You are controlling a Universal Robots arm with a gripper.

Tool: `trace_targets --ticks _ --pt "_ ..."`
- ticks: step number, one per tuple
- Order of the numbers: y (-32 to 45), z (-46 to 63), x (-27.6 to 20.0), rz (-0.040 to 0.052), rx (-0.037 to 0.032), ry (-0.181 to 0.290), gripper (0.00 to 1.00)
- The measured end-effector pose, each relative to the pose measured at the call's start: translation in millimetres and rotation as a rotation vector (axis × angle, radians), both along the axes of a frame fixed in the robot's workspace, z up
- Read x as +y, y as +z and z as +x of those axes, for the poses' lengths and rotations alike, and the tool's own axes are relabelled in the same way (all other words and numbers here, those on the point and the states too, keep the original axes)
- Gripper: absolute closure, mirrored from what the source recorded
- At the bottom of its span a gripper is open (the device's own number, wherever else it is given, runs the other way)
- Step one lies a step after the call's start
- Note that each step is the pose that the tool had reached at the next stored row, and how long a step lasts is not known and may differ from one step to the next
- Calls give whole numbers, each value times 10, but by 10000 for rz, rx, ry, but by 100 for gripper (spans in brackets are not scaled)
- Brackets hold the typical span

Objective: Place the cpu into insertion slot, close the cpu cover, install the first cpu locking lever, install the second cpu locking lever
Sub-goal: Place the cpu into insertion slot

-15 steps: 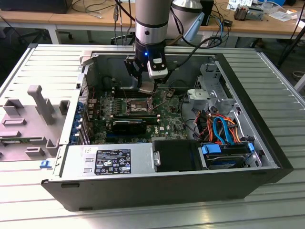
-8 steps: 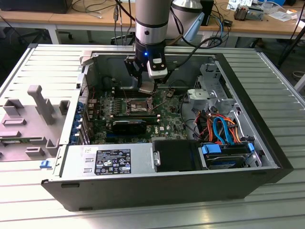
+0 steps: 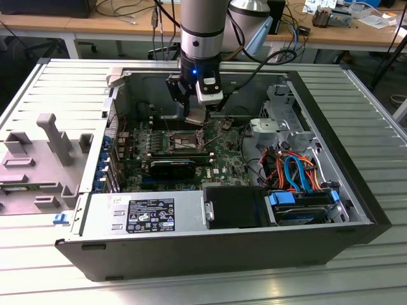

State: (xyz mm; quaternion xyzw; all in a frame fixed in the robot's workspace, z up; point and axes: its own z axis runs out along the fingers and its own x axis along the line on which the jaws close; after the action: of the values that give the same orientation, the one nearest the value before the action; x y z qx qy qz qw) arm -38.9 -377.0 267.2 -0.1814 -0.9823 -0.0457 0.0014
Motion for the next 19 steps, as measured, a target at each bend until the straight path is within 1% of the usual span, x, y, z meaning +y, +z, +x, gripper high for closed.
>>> trace_targets --ticks 19 --pt "-2 0 0 1 -1 -269 46"
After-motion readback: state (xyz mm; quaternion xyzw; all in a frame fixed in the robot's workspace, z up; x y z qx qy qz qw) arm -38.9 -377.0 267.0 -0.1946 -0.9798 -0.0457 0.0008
